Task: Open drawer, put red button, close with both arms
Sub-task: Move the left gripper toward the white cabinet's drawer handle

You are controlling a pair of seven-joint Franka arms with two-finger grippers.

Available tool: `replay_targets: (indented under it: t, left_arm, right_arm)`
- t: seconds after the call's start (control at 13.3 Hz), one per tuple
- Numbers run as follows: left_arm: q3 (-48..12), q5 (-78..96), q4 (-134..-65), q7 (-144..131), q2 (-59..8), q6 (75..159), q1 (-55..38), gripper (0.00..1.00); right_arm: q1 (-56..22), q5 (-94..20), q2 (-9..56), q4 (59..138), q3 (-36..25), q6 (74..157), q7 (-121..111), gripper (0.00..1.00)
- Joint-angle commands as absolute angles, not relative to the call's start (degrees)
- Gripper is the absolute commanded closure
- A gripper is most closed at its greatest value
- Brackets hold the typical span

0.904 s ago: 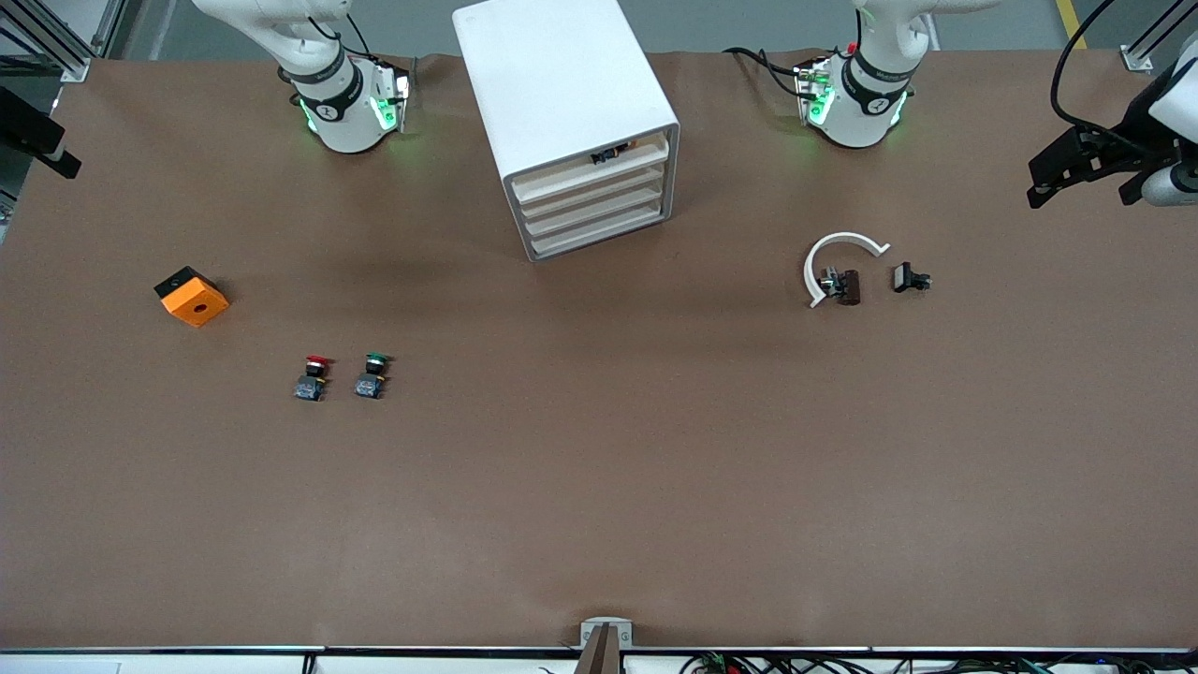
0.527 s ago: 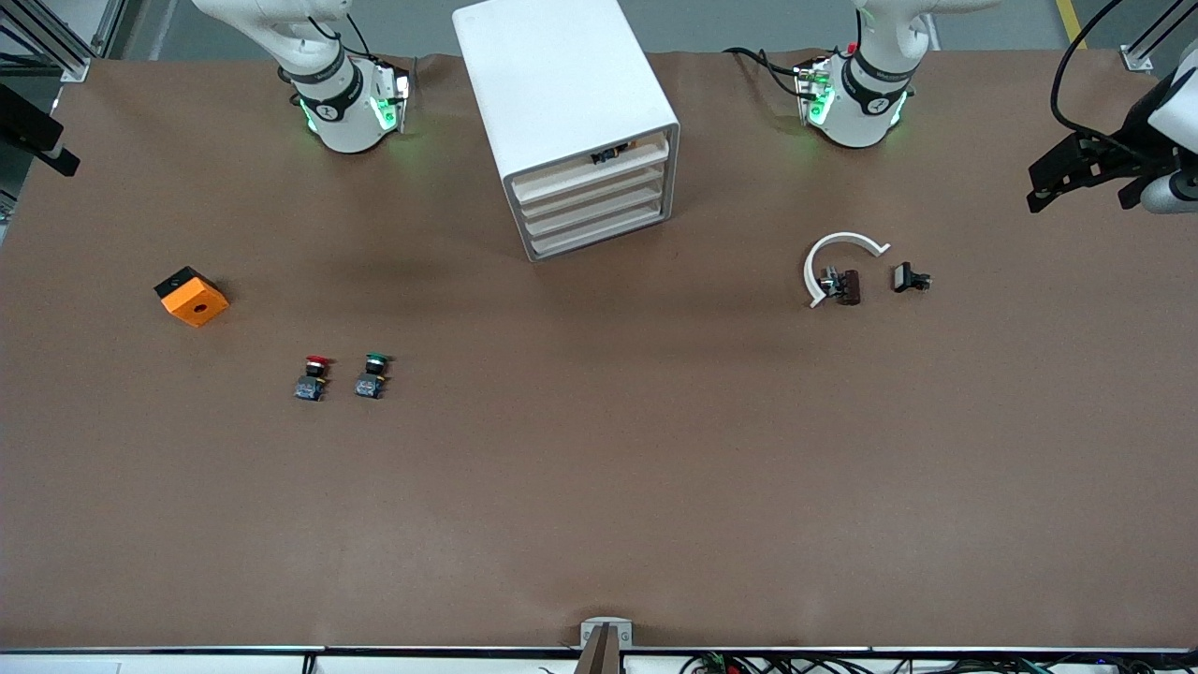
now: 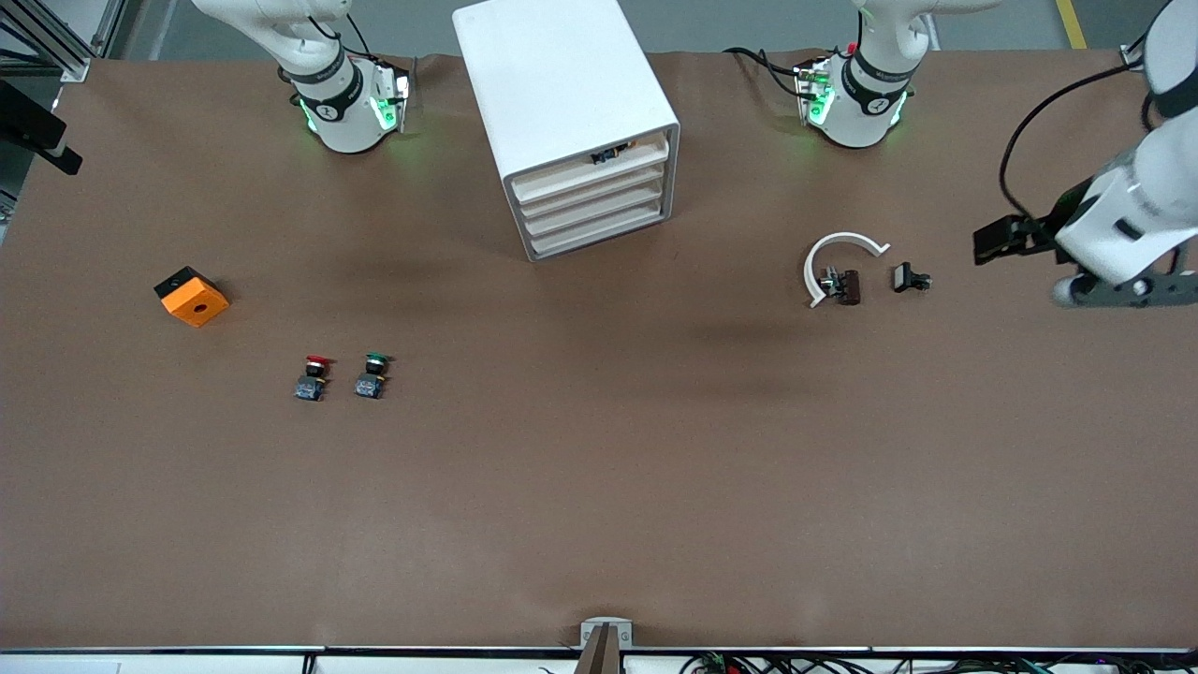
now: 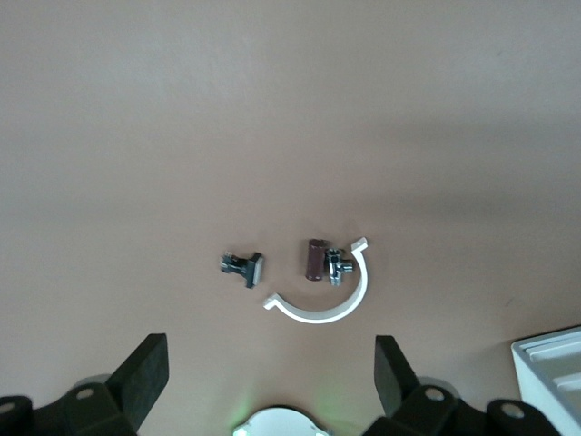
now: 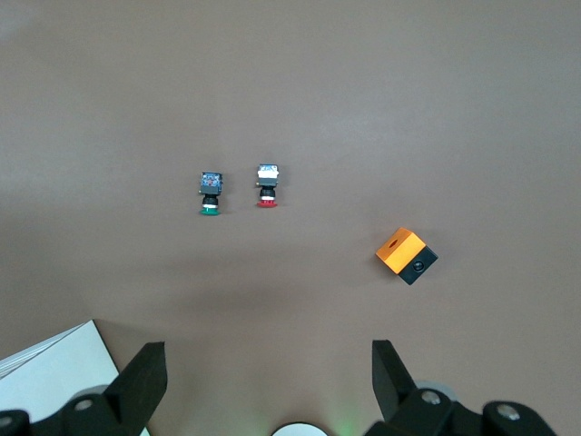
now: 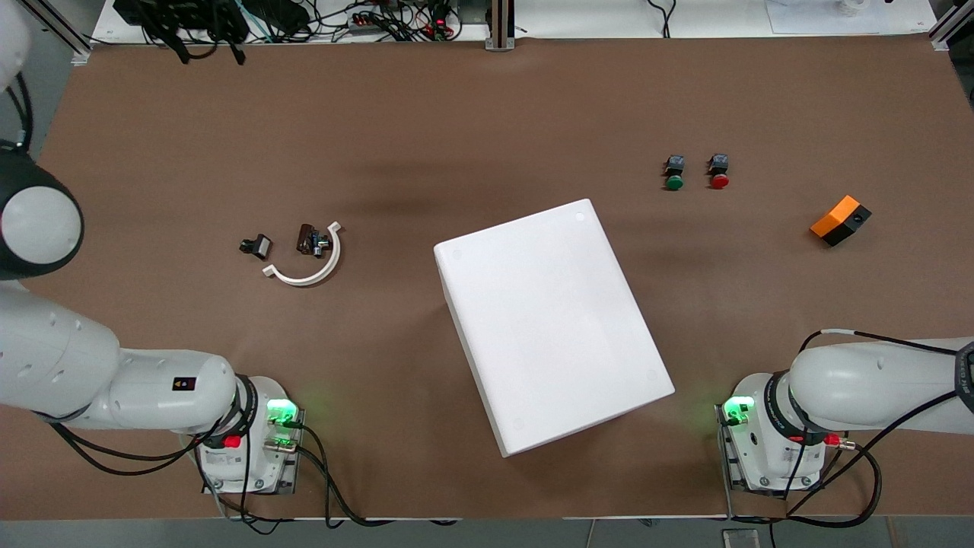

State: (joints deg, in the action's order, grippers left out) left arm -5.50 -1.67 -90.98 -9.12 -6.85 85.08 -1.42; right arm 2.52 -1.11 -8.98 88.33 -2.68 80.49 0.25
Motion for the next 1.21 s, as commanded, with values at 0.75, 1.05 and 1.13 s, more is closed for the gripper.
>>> replay_targets:
  t: [0.75, 1.05, 1.13]
  left_arm:
    - [-7.73, 11.23, -90.00, -73.52, -28.29, 93.59, -19.42, 0.00]
    - [-7.73, 23.97, -90.00, -84.98, -33.65, 97.90, -19.86, 0.00]
    - [-7.73, 25.73, -89.91, -86.47, -34.71, 98.26, -20.47, 0.00]
  right_arm:
    - [2.11, -0.62, -6.59, 88.59, -2.72, 80.42, 0.53, 0.00]
    - [2.64, -0.53, -5.63, 87.98, -2.81, 80.95, -0.17, 0.00]
    - [2.55, -0.61, -4.75, 87.89, -2.81, 81.30, -0.09, 0.00]
